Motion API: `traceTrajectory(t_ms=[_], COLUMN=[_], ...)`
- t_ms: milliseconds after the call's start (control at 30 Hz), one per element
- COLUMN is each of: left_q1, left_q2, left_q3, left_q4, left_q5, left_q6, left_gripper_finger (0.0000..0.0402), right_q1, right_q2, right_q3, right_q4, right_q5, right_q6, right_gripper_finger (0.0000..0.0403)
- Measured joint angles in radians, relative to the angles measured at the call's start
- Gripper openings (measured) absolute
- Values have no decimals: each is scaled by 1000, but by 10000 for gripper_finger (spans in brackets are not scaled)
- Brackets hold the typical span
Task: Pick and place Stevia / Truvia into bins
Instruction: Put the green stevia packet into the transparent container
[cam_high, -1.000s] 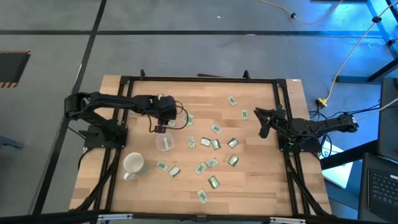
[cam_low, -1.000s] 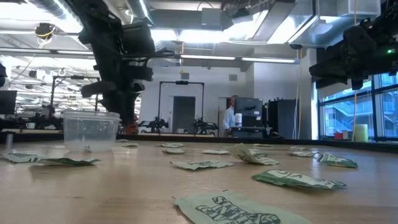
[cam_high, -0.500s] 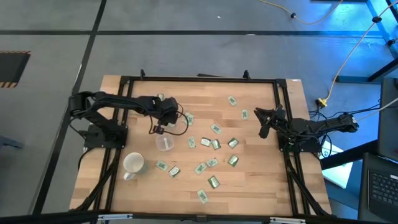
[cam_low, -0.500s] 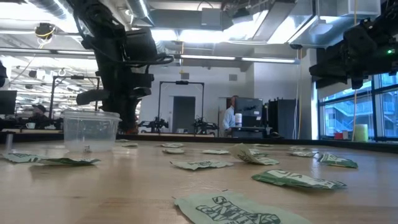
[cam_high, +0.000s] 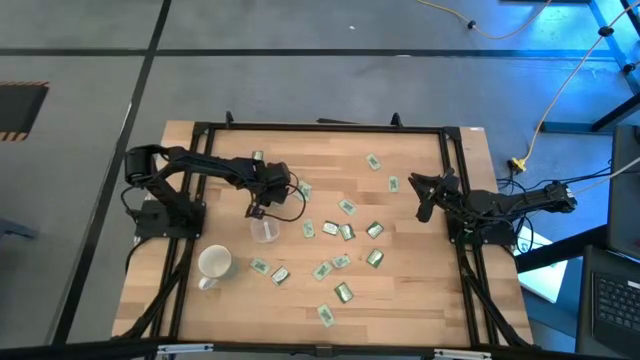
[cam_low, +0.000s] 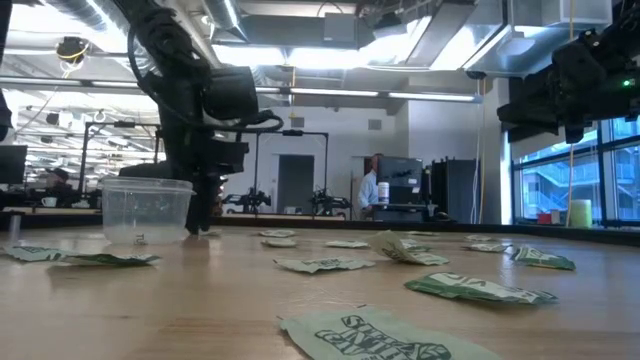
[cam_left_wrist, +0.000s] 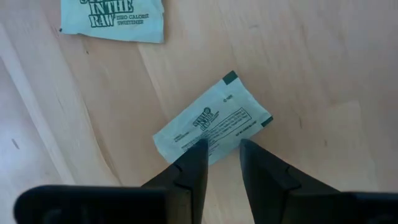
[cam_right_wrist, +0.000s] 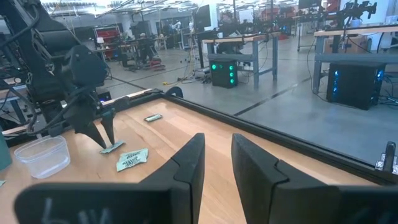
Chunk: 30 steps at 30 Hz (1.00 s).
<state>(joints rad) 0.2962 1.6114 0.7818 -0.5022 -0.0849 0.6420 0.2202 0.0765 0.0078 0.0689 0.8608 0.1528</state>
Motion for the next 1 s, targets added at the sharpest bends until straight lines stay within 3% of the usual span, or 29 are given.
traceTrajectory(t_ms=[667, 800, 1000], left_q1=[1, 0, 1], left_q2=[19, 19, 19], left_q3=[-3, -3, -3], left_q4=[-17, -15, -15], left_q5=[39, 19, 15], left_q6=[-22, -30, -184], left_gripper_finger=[13, 23, 78], right_q1=[0, 0, 0], right_q2=[0, 0, 0], right_q3=[0, 0, 0], right_q4=[0, 0, 0], right_q5=[0, 0, 0], right_q6=[0, 0, 0], right_gripper_finger=[84, 84, 84])
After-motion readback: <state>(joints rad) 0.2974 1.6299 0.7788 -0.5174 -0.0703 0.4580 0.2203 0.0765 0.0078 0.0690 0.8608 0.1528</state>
